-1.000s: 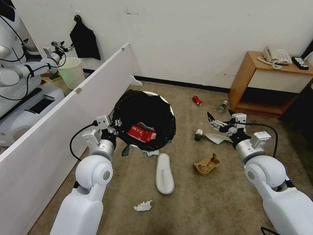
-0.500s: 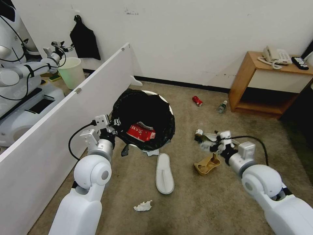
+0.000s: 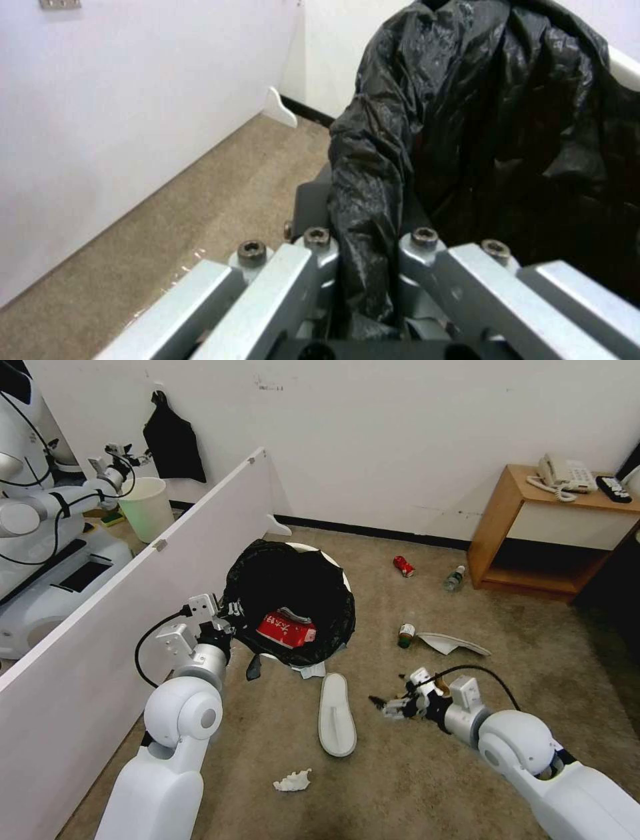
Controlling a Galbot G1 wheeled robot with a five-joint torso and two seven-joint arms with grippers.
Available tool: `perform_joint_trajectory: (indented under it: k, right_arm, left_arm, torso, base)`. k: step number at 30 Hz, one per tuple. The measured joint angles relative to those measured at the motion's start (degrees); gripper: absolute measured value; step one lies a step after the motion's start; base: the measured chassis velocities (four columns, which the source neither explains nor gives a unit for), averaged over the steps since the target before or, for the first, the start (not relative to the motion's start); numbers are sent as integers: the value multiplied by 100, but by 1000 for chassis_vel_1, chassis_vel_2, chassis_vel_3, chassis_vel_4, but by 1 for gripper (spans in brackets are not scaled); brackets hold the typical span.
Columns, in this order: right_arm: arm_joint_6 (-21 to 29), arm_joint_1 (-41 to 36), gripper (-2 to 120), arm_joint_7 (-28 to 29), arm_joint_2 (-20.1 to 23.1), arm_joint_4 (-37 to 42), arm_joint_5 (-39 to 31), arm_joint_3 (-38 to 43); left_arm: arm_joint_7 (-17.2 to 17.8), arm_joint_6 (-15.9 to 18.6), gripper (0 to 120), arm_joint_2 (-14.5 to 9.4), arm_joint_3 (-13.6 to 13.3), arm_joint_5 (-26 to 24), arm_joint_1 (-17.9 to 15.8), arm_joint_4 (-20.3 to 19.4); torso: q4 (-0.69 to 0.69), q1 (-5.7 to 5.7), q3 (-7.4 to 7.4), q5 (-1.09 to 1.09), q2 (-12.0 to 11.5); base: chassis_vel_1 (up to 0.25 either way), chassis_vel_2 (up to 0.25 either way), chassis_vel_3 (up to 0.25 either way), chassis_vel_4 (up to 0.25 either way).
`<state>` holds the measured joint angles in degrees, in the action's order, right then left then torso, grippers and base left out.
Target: Pick up the trash bin, then pick up the garbage from the floor and place it into the trash bin.
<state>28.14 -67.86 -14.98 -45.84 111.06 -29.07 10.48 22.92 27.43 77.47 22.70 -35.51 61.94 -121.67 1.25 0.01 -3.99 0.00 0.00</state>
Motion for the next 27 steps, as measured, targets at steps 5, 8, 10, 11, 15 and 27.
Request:
perform_joint_trajectory:
  k: [5,8,10,11,15,27]
  right_arm:
    - [-649,38,100,-838,82,-277,533,-276]
    - [-1184,84,100,-1411,78,-483,896,-350]
    - [-1758,149,100,-2085,27,-697,1221,-354]
    - [-1758,149,100,-2085,27,-697,1221,-354]
    - [-2299,285,100,-2846,-74,-961,1628,-354]
    - [-2437,667,100,-3001,-319,-1386,1986,-803]
  left_arm:
    - [-1,0,4,53,-28,12,-19,31]
    - [-6,-2,4,94,-50,31,-19,50]
    - [-14,-9,4,120,-52,51,-10,64]
    - [-14,-9,4,120,-52,51,-10,64]
    - [-21,-24,4,141,-44,70,-4,87]
    - [-34,-59,4,197,-51,109,-11,161]
  torso:
    - [0,0,0,0,0]
    - [0,0,0,0,0]
    - [0,0,0,0,0]
    - [0,0,0,0,0]
    - [0,0,0,0,0]
    - [0,0,0,0,0]
  base:
    - [0,0,0,0]
    - [0,0,0,0]
    - [0,0,0,0]
    - [0,0,0,0]
    - [0,0,0,0]
    - [0,0,0,0]
